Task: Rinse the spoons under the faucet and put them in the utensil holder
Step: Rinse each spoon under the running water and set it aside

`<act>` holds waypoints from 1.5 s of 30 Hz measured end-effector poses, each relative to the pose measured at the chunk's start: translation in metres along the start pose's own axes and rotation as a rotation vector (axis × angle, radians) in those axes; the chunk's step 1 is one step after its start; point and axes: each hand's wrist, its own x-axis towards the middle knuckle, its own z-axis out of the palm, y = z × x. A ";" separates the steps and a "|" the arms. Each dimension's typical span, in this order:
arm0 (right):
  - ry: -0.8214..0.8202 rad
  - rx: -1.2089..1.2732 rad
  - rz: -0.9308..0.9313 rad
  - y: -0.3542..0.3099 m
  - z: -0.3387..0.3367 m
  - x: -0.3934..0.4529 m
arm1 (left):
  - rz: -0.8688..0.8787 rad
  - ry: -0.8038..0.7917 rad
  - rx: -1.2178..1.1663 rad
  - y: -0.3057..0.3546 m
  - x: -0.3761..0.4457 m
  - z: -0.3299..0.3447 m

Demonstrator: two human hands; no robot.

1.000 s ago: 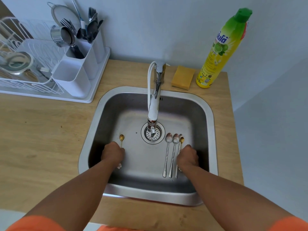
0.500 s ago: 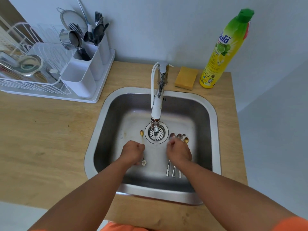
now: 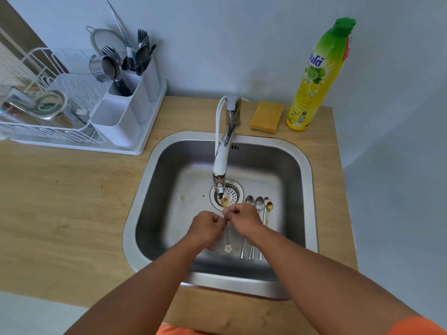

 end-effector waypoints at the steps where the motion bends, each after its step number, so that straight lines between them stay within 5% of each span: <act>1: 0.009 -0.012 -0.017 0.001 -0.001 0.000 | -0.001 0.019 -0.035 0.000 0.002 -0.003; 23: 0.080 -0.217 -0.103 0.001 -0.004 -0.023 | -0.135 0.175 -0.553 0.014 0.021 0.012; 28: 0.116 -0.237 -0.122 -0.007 -0.006 -0.022 | -0.154 0.084 -0.720 0.008 0.023 0.014; 41: 0.063 -0.263 -0.168 -0.012 -0.001 -0.027 | -0.128 0.248 -0.690 0.008 0.019 0.013; 45: 0.073 -0.221 -0.187 -0.010 -0.003 -0.027 | -0.122 0.167 -0.668 0.011 0.021 0.010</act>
